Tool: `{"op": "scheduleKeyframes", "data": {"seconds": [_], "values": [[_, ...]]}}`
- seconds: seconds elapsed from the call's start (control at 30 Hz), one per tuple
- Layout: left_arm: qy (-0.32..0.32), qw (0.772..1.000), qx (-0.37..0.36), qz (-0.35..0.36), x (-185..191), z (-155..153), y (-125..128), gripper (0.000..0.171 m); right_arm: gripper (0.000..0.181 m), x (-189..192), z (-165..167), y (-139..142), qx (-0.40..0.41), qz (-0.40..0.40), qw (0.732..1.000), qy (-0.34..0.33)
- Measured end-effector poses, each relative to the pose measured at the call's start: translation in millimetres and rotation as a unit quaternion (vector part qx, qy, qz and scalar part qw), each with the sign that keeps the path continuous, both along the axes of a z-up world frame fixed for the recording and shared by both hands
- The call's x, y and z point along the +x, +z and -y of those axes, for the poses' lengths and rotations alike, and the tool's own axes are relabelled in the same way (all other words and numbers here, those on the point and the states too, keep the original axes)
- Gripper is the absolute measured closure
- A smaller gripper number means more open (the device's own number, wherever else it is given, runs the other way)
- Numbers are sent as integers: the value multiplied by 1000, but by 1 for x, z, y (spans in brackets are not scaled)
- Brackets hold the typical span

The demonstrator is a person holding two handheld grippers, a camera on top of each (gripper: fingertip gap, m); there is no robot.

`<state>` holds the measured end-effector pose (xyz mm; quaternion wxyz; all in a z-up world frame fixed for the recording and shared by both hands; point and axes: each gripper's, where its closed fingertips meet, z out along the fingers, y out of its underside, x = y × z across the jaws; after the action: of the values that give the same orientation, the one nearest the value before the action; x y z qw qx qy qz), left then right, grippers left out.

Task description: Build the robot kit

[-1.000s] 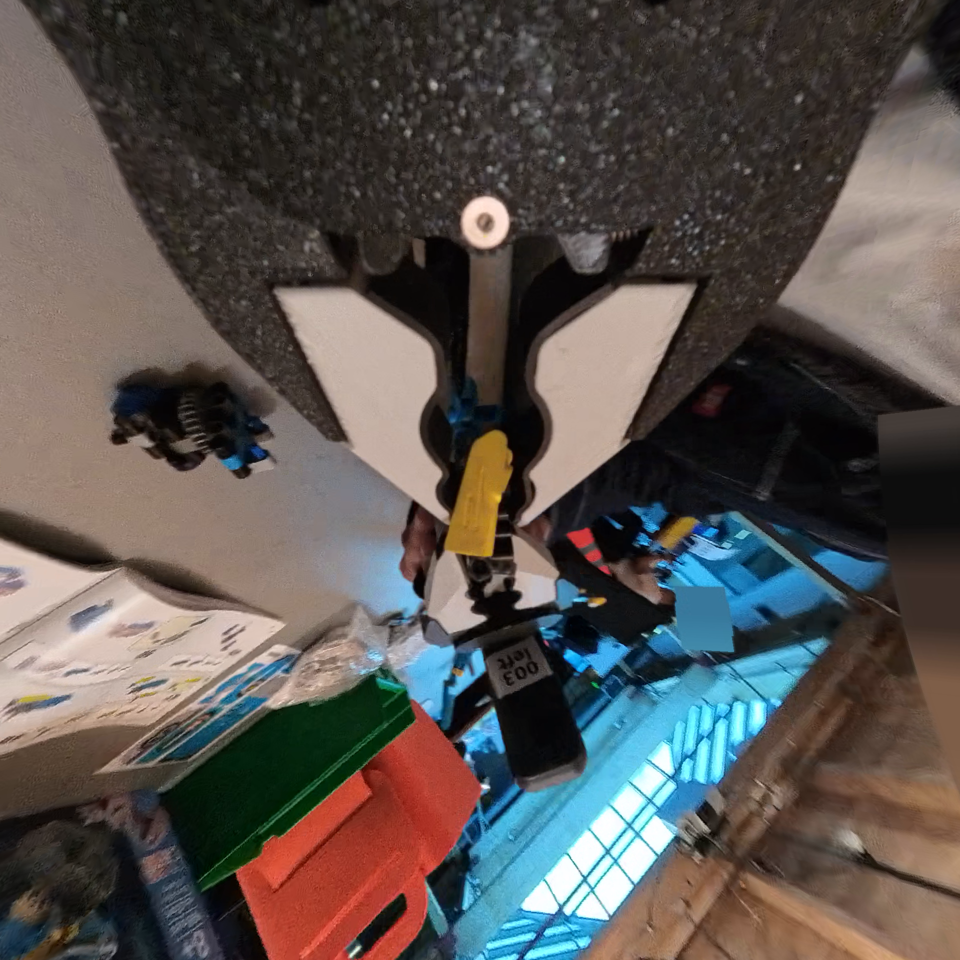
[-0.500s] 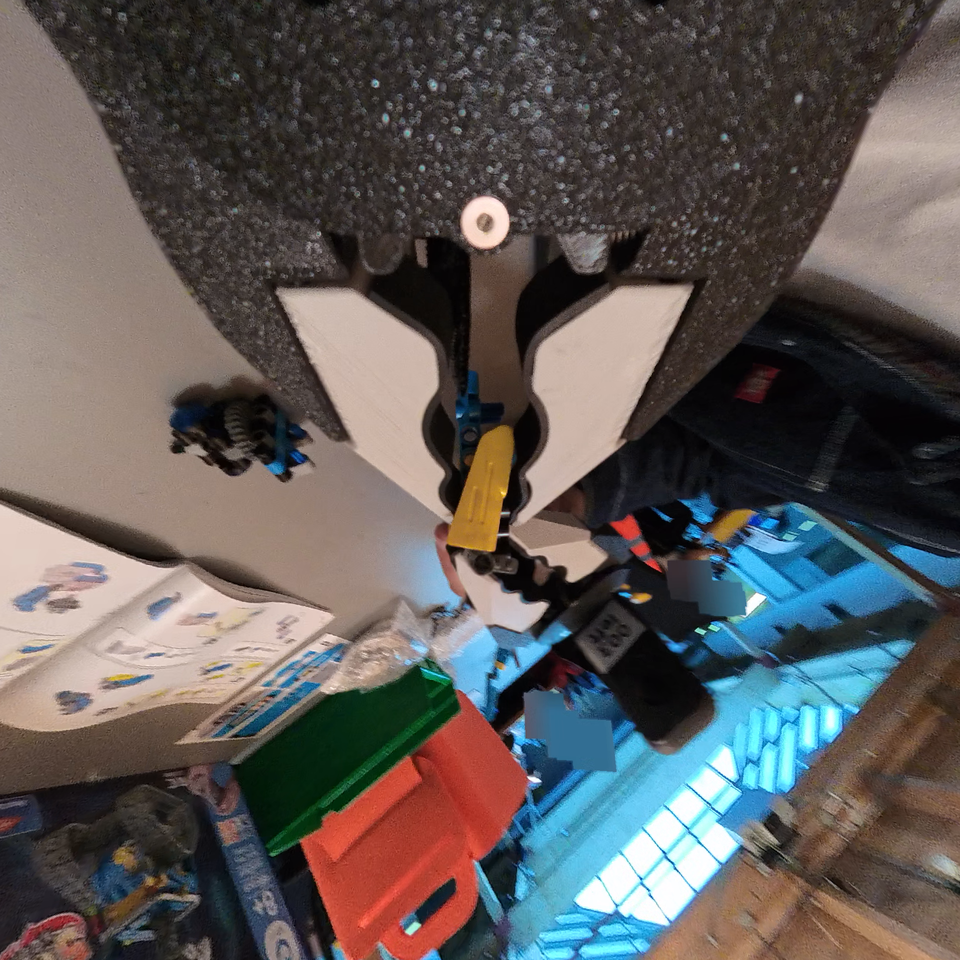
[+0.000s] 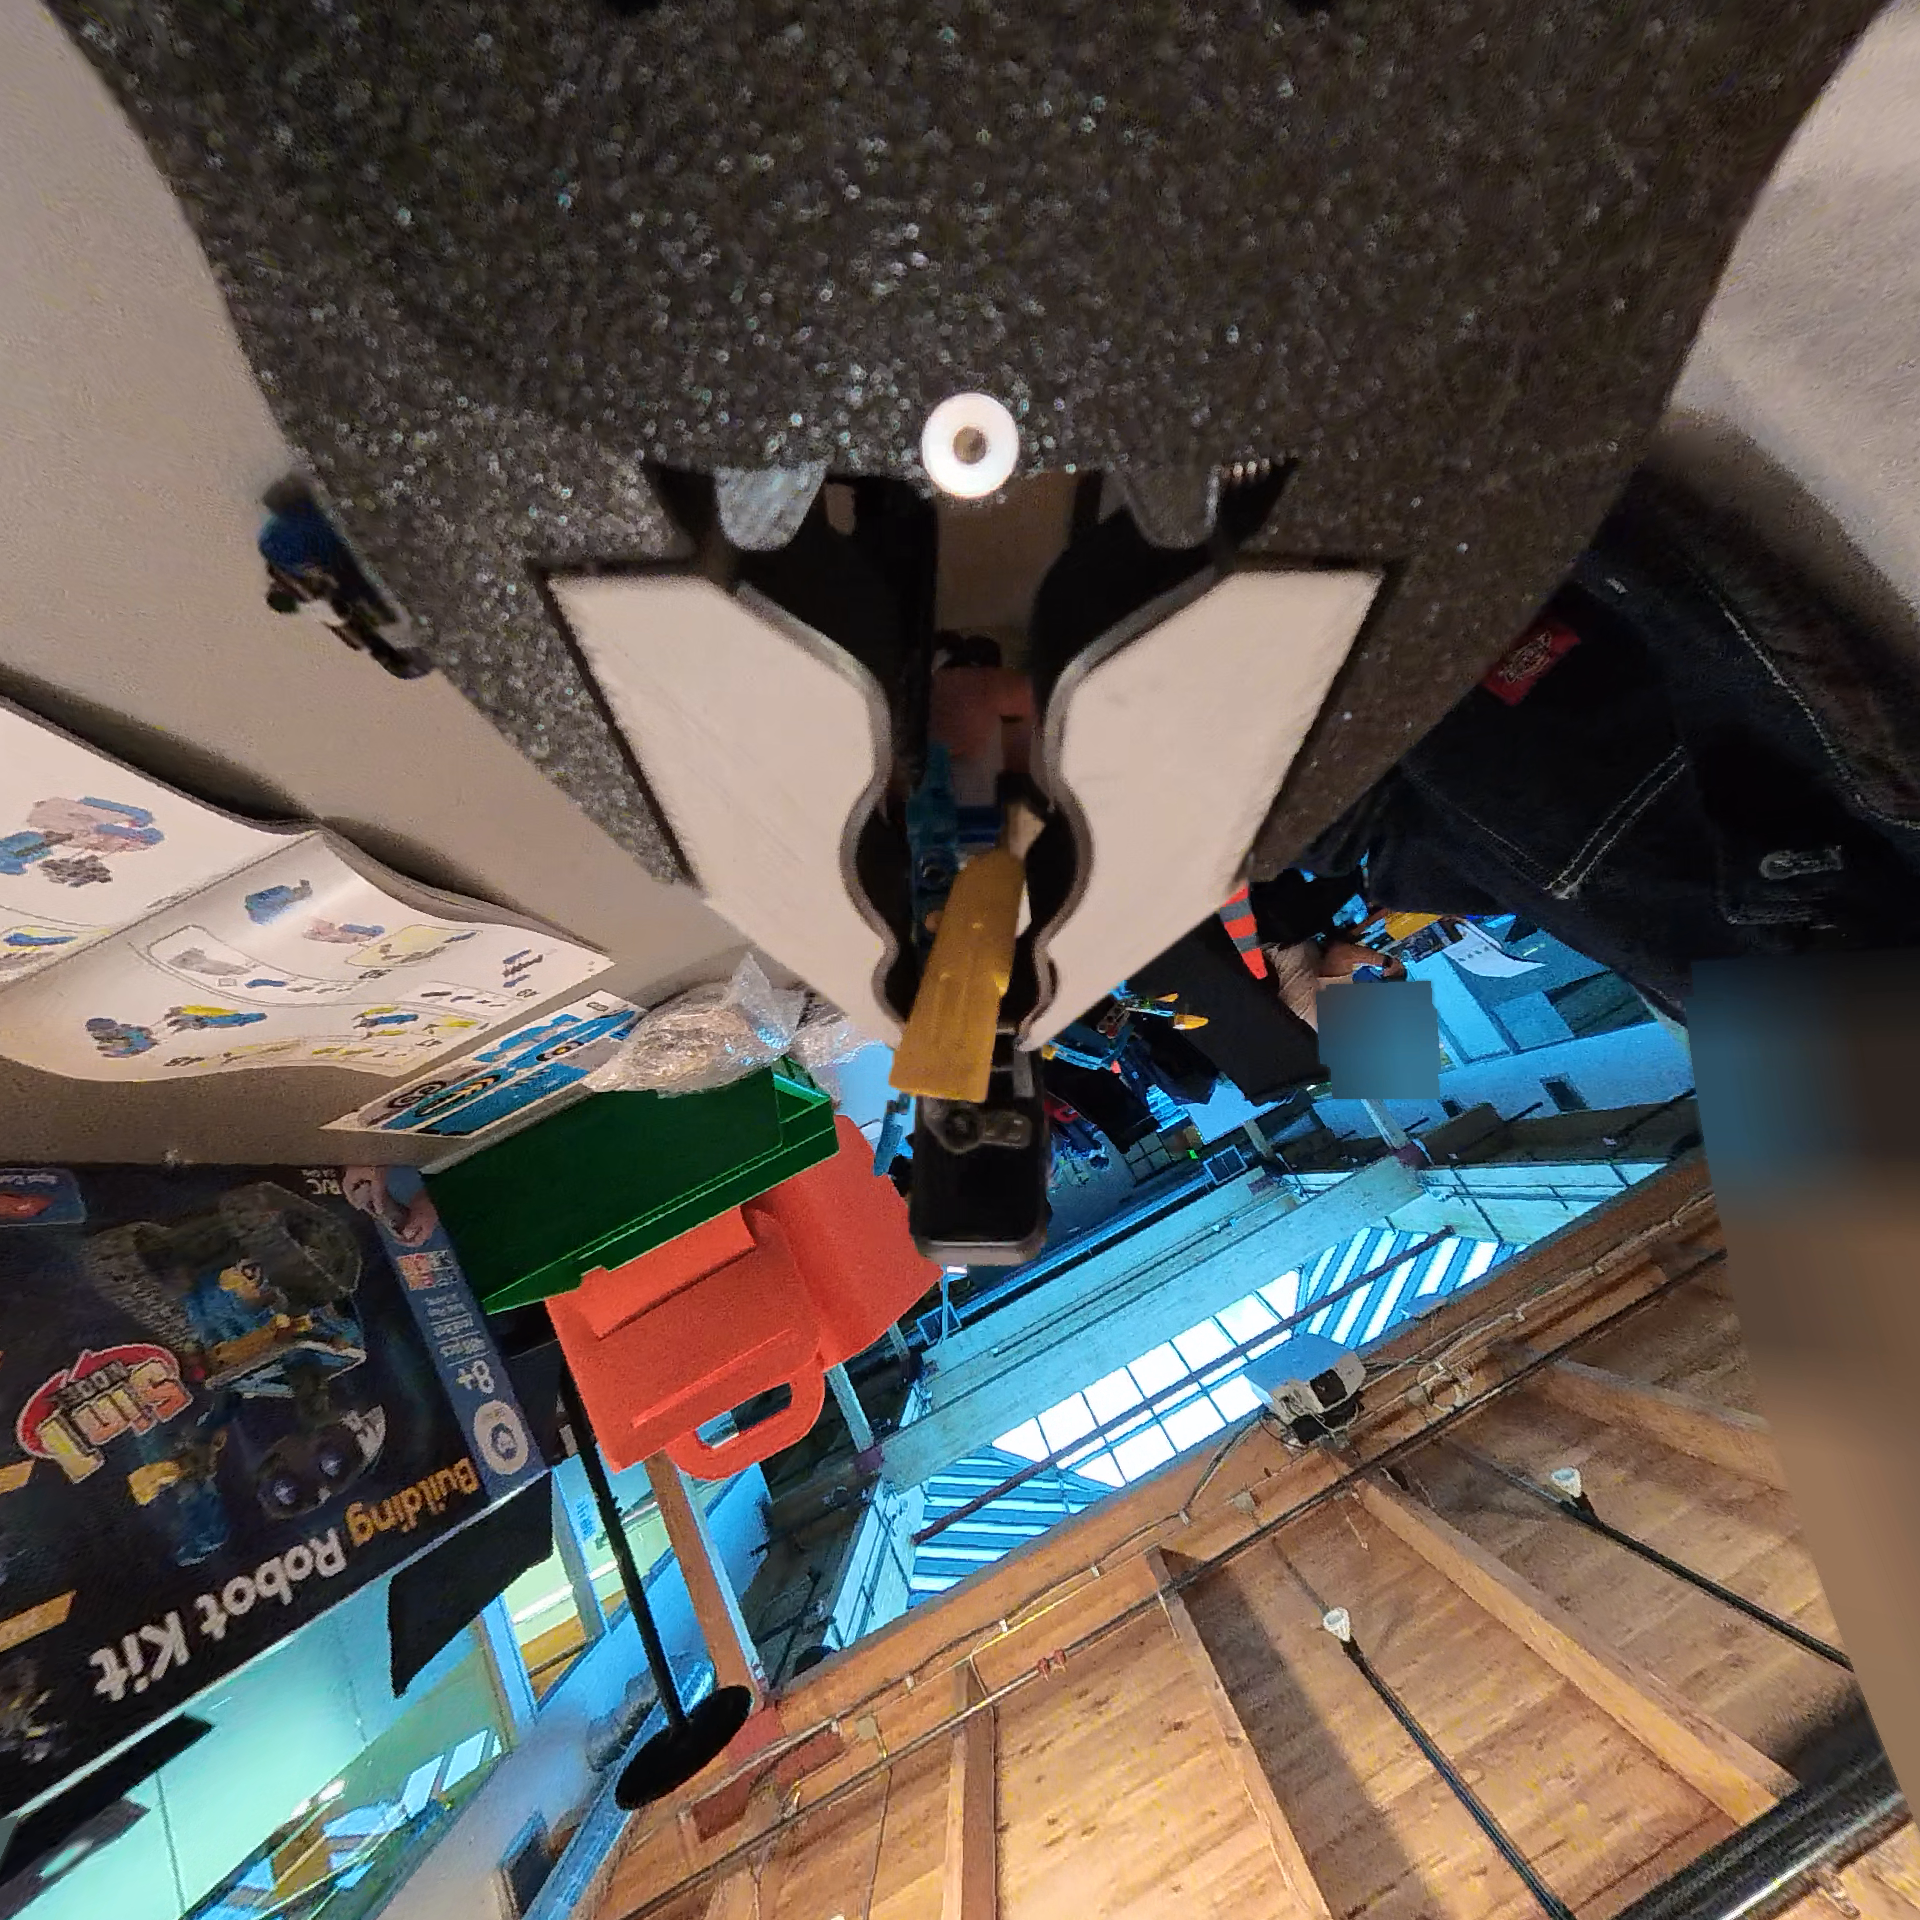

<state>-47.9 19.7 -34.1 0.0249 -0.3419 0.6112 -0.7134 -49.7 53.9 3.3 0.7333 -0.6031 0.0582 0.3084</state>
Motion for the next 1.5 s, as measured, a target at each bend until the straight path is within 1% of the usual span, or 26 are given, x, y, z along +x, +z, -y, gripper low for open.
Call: {"op": "scheduleKeyframes", "data": {"seconds": [0.1,0.2,0.23,0.27,0.3,0.33,0.4,0.43,0.47,0.5,0.53,0.57,0.67,0.73,0.77,0.8,0.9,1.0,1.03,1.2,1.27,1.33,1.4,1.5], "values": [[6,1000,3,26,1,1,5,155,164,-1,-5,-5,-4,-14,1000,6],[23,999,6,30,3,-5,6,155,164,4,-6,-7,-12,-5,1000,-11],[39,999,14,30,6,-10,5,155,160,8,-7,-12,-29,-1,999,-21],[60,997,27,32,10,-16,3,156,149,12,-7,-17,-49,-2,998,-30],[95,993,58,34,17,-25,-2,156,138,18,-7,-22,-69,-8,997,-42],[136,984,108,41,24,-36,-10,156,131,25,-7,-25,-80,-12,995,-62],[180,962,192,69,30,-44,-20,156,131,33,-8,-24,-75,-14,993,-89],[199,947,237,83,32,-46,-25,156,128,36,-10,-28,-87,-15,991,-98],[217,927,287,102,34,-49,-30,156,127,39,-13,-35,-109,-19,988,-108],[237,903,338,121,37,-53,-33,156,122,41,-15,-40,-123,-30,986,-108],[256,877,383,136,39,-57,-36,156,117,40,-15,-41,-123,-48,986,-100],[264,859,413,146,40,-59,-38,156,115,40,-14,-38,-118,-66,986,-93],[284,821,463,173,41,-62,-38,156,115,42,-10,-40,-120,-76,985,-93],[289,804,487,184,41,-62,-39,156,122,41,-10,-41,-127,-70,985,-88],[288,798,495,188,41,-62,-40,156,122,42,-11,-41,-130,-63,985,-96],[288,793,500,193,41,-61,-40,156,122,42,-11,-40,-129,-53,985,-101],[282,795,498,203,39,-56,-38,156,125,45,-11,-45,-145,-15,981,-126],[277,790,502,218,37,-52,-37,156,135,43,-11,-42,-143,10,981,-129],[278,787,505,219,37,-52,-37,156,136,42,-11,-42,-145,17,981,-130],[281,780,513,225,36,-51,-36,156,139,40,-9,-43,-152,47,979,-127],[280,775,518,229,35,-51,-36,156,141,40,-8,-43,-154,42,979,-125],[280,773,518,236,34,-49,-34,156,142,38,-6,-42,-157,53,979,-120],[283,764,526,244,34,-49,-32,156,143,37,-5,-40,-156,60,978,-122],[286,761,527,249,33,-49,-30,156,143,35,-4,-39,-155,74,977,-126]]}}
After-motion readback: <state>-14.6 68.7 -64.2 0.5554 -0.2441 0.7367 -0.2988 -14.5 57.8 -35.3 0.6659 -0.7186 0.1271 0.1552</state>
